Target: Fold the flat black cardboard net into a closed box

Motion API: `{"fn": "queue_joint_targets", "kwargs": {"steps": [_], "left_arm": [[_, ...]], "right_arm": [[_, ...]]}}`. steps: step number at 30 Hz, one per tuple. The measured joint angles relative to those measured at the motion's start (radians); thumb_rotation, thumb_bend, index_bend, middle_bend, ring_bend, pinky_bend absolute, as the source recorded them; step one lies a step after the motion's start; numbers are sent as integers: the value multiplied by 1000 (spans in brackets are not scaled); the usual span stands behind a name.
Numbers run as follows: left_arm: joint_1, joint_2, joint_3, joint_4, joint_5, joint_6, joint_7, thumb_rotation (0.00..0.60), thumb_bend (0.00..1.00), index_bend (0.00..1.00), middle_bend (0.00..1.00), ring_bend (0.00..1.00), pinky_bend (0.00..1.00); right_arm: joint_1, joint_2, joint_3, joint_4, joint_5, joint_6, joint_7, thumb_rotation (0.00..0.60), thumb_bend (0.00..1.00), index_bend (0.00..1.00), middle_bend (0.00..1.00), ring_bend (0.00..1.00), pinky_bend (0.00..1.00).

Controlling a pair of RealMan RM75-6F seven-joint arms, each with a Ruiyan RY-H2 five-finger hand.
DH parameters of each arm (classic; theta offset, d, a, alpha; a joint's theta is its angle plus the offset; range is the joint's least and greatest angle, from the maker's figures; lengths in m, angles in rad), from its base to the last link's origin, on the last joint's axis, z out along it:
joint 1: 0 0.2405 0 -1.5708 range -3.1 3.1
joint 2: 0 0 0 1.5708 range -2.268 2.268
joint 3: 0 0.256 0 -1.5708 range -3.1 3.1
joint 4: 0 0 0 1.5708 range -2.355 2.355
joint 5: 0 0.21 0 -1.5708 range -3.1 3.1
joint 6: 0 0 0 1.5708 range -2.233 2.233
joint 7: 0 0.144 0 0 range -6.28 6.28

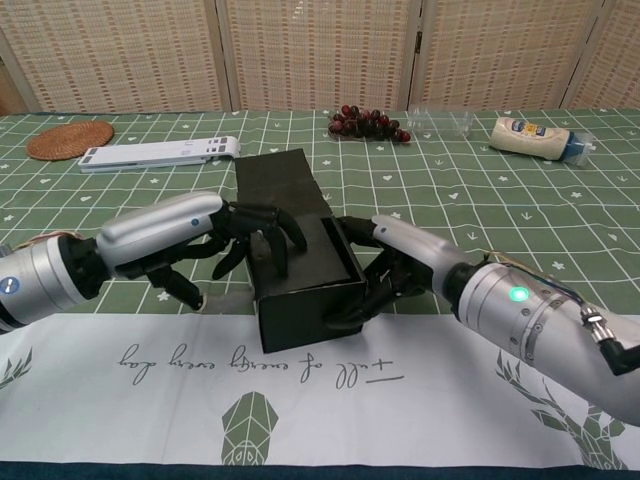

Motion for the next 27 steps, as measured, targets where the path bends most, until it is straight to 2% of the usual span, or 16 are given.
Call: {"fn": "queue_joint_targets", "kwargs": {"steps": [11, 27], "left_arm": [[-9, 2, 10, 2, 3, -11, 24, 600, 130, 434, 294, 605, 940], [20, 28, 5, -1, -9, 40, 87, 600, 130, 433, 299, 626, 939]], "right_arm": [[-5, 7, -17, 0, -26, 9, -4, 600, 492, 335, 414, 849, 1000], [-17, 8, -34, 9, -52, 25, 4, 600, 495, 335, 414, 849, 1000]]}}
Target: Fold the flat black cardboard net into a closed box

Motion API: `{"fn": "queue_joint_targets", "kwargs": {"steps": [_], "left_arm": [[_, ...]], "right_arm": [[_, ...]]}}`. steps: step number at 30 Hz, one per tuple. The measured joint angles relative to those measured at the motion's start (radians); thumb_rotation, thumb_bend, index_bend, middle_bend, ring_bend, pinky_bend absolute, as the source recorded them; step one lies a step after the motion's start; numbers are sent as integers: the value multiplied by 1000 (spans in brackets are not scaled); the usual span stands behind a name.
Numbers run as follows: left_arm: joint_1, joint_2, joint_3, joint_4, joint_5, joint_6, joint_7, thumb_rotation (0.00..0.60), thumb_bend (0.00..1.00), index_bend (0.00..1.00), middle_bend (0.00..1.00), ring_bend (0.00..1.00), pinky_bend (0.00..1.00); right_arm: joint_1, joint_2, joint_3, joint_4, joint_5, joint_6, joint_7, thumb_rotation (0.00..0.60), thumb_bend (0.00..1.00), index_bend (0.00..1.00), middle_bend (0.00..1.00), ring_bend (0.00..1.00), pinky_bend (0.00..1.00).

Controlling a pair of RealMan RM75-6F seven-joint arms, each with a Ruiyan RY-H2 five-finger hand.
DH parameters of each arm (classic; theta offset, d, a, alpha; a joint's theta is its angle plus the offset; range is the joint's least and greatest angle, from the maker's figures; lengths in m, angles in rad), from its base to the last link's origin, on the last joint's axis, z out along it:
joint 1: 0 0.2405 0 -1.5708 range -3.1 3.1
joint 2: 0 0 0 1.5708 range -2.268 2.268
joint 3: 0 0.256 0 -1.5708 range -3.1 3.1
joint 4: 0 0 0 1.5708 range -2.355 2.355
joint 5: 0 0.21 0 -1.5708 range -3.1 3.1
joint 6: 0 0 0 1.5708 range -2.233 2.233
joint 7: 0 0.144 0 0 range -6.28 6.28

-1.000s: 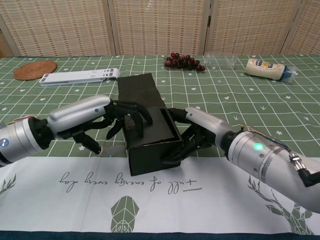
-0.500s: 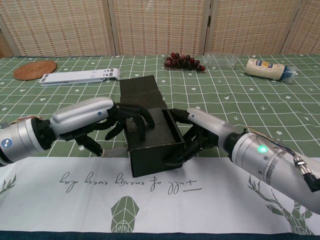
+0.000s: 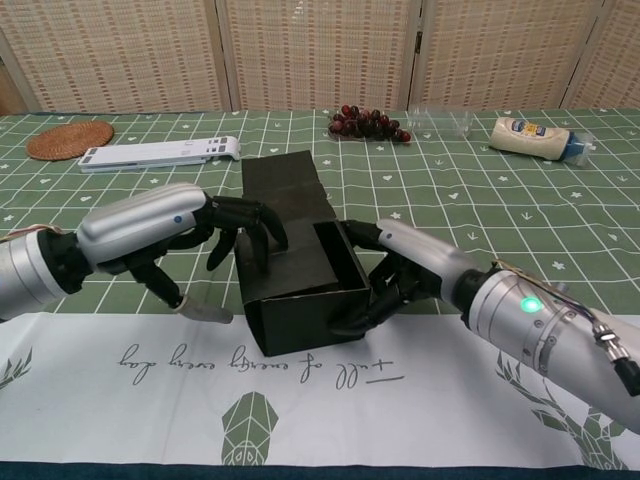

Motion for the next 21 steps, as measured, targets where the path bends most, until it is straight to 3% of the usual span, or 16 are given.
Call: {"fn": "queue_joint_targets", "kwargs": {"steps": [21], "left_arm": [[-2, -14, 29, -3, 25, -23, 38, 600, 130, 447, 311, 636, 938]], "right_arm": [[-9, 3, -14, 0, -27, 14, 1, 600, 500, 335, 414, 849, 1000]]}}
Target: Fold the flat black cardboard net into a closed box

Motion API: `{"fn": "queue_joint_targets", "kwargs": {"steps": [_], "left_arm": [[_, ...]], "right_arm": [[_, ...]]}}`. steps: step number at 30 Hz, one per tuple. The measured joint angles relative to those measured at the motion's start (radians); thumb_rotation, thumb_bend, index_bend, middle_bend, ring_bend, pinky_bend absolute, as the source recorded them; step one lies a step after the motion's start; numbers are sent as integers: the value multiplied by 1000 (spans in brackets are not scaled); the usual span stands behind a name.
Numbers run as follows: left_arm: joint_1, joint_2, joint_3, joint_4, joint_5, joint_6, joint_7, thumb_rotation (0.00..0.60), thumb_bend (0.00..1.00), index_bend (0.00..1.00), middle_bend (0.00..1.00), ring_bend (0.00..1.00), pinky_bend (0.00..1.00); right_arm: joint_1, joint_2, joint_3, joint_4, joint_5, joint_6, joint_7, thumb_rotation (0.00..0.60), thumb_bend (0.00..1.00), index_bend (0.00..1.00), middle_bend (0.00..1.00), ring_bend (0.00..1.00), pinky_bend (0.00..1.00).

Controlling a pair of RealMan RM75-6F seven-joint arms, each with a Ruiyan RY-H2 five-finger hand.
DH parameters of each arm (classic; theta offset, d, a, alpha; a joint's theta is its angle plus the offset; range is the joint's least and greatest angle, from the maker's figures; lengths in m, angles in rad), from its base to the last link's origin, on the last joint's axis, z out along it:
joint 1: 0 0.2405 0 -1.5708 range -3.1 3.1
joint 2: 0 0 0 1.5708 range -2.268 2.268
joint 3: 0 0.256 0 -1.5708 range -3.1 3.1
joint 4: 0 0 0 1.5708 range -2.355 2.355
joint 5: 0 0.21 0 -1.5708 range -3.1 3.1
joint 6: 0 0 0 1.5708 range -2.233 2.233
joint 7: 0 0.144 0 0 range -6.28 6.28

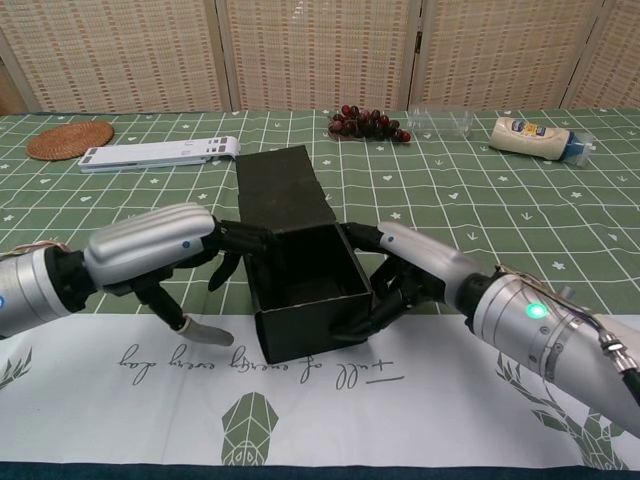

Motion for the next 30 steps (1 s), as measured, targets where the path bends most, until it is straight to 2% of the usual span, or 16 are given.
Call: {"fn": "queue_joint_targets", "kwargs": {"steps": [7, 12, 16, 30], "left_arm": [[-12, -16, -1, 17, 6, -1, 11, 600, 130, 524, 419, 644, 936], [-29, -24, 3, 38, 21, -1, 22, 600, 130, 540, 431, 649, 933], [-39, -29, 2, 44, 23, 2, 21, 600, 130, 596, 454, 654, 933], [-38, -54, 7, 81, 29, 33, 29, 600, 130, 617, 502, 658, 933]], "right_arm": [[-2, 0, -2, -2, -5, 0, 6, 600, 502, 335, 414, 849, 1000], [-3, 2, -4, -6, -7, -1, 9, 600, 502, 335, 414, 849, 1000], [-5, 0, -5, -8, -8, 1, 12, 600, 502, 335, 414, 849, 1000], [-20, -1, -3, -28, -6, 21, 19, 600, 515, 335, 414, 849, 1000]]}}
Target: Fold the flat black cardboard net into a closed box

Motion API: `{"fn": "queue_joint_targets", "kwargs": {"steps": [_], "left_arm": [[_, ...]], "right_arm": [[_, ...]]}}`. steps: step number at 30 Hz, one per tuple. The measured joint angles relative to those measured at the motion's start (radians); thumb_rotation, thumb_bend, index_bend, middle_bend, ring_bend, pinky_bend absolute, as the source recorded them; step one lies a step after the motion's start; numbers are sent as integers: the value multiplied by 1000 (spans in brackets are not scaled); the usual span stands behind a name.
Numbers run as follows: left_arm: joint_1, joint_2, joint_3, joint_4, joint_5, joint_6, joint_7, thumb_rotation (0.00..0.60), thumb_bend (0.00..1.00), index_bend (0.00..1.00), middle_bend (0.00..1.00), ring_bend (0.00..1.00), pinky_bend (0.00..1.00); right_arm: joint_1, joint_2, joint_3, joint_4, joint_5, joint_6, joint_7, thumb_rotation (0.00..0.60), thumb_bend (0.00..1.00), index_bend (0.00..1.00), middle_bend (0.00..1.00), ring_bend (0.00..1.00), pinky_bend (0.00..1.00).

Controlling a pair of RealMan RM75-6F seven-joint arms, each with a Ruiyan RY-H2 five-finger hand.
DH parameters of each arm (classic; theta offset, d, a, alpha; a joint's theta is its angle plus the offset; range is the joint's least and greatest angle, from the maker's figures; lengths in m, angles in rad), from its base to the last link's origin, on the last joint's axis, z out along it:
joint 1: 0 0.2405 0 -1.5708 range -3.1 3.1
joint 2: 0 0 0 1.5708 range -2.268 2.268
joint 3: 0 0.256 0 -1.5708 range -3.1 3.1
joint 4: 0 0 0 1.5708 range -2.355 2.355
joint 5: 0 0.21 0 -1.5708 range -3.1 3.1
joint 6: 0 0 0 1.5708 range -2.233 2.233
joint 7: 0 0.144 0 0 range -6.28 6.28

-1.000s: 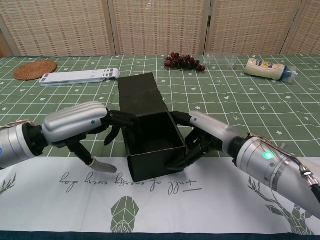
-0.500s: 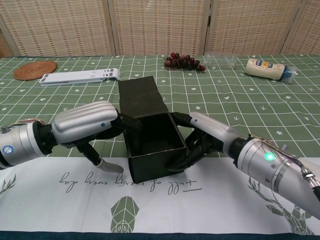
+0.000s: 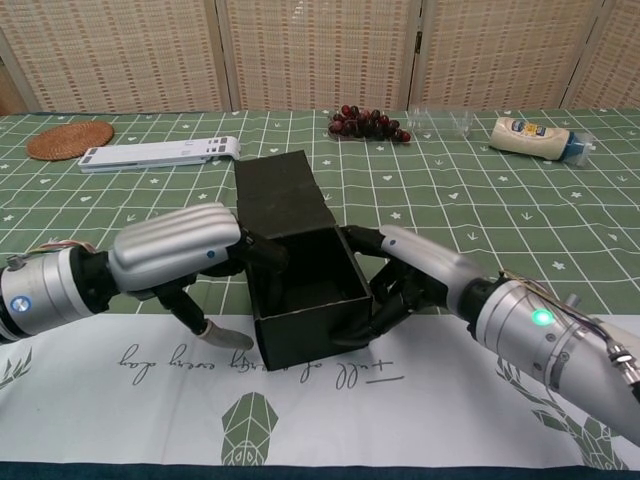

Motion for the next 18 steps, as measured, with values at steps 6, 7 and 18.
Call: {"fn": "queue_joint_targets", "kwargs": {"steps": [6, 7, 18], "left_arm": [[-3, 2, 1, 2, 0, 4, 4, 600, 129, 647, 523, 658, 933], [-3, 2, 3, 2, 0, 3, 5, 600, 130, 652, 528, 658, 933], [-4, -8, 10, 12, 3, 10, 3, 600, 129, 675, 585, 660, 934]], "right_arm": [[-8, -1, 5, -10, 3, 14, 0, 600, 522, 335, 414, 849, 1000], [-9, -1, 5, -11, 3, 15, 0, 600, 522, 335, 414, 849, 1000], [-12, -2, 3, -12, 5, 13, -2, 600, 522, 332, 414, 849, 1000]]}}
